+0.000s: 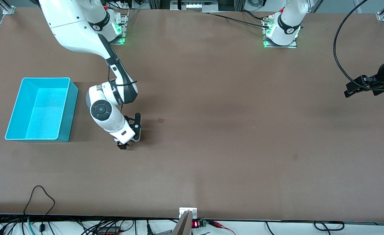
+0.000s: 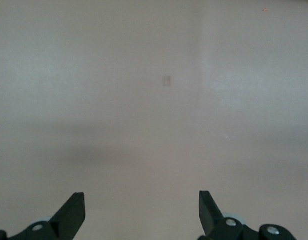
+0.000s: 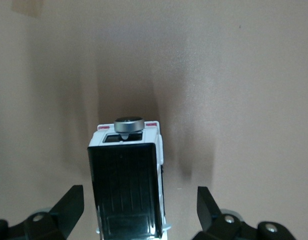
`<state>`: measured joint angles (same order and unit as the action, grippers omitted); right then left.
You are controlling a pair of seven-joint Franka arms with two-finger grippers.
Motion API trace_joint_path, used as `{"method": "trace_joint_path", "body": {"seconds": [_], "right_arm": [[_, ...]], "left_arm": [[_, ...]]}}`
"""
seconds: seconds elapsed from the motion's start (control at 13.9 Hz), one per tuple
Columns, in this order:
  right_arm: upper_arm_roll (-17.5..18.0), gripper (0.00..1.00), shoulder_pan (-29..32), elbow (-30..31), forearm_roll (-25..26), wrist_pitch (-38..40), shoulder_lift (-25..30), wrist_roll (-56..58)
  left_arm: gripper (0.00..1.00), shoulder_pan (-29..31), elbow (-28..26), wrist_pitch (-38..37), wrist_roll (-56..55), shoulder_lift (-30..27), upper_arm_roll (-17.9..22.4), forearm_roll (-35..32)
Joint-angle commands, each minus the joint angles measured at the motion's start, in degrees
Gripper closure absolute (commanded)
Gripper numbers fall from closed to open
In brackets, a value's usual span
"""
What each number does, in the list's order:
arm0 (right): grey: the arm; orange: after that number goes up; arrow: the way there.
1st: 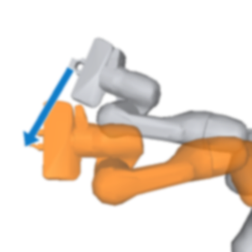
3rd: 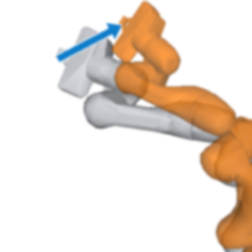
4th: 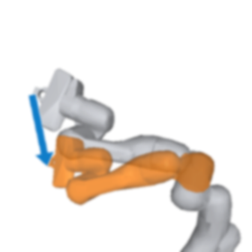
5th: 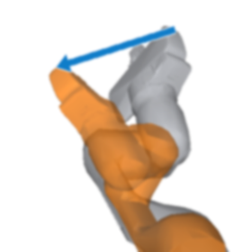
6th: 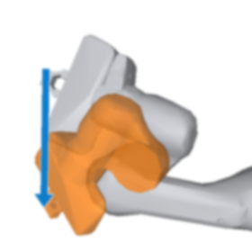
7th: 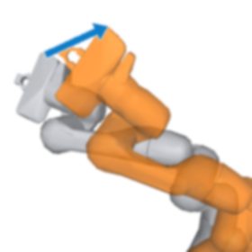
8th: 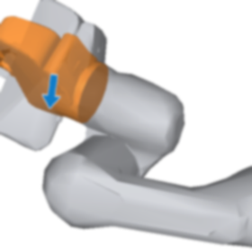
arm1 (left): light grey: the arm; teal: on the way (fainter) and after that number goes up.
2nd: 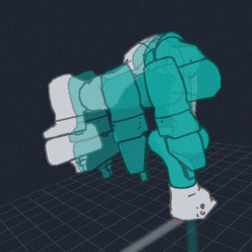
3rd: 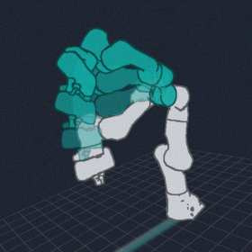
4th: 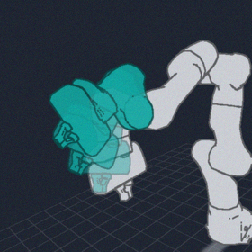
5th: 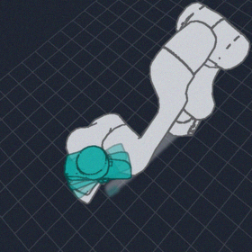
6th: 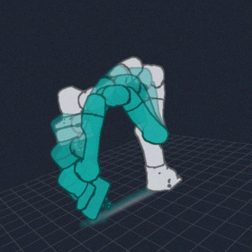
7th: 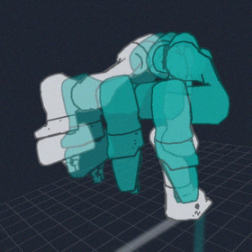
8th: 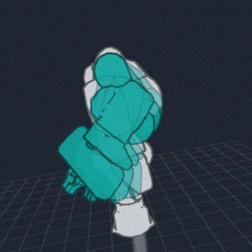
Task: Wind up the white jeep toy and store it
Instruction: 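Close the right gripper on the jeep and lift it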
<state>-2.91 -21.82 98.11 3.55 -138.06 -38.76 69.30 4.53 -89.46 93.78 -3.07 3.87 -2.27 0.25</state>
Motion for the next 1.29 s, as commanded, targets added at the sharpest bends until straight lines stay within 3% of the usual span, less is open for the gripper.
{"method": "trace_joint_path", "body": {"seconds": [0.0,0.36,0.5,0.79,1.22], "right_arm": [[0.4,0.05,0.1,-0.3,0.8,-1.0,-0.4,0.0],[0.6,0.83,0.0,-0.4,0.6,-0.8,0.0,-0.4],[0.6,0.96,0.0,-0.4,0.5,-0.8,0.1,-0.4],[0.6,1.0,0.0,-0.2,0.1,-0.4,2.4,-2.1],[0.0,1.0,5.8,4.5,0.2,7.5,15.4,-15.8]], "left_arm": [[0.0,0.2,-0.5,-0.6,1.1,-1.1,-0.1,0.7],[0.0,0.2,-0.5,-0.4,1.1,-1.1,-0.1,0.6],[0.0,0.2,-0.5,-0.4,1.1,-1.1,-0.1,0.6],[0.0,0.2,-0.5,-0.4,1.1,-1.1,-0.1,0.5],[0.0,0.6,-0.5,-0.6,1.1,-1.1,0.1,0.5]]}}
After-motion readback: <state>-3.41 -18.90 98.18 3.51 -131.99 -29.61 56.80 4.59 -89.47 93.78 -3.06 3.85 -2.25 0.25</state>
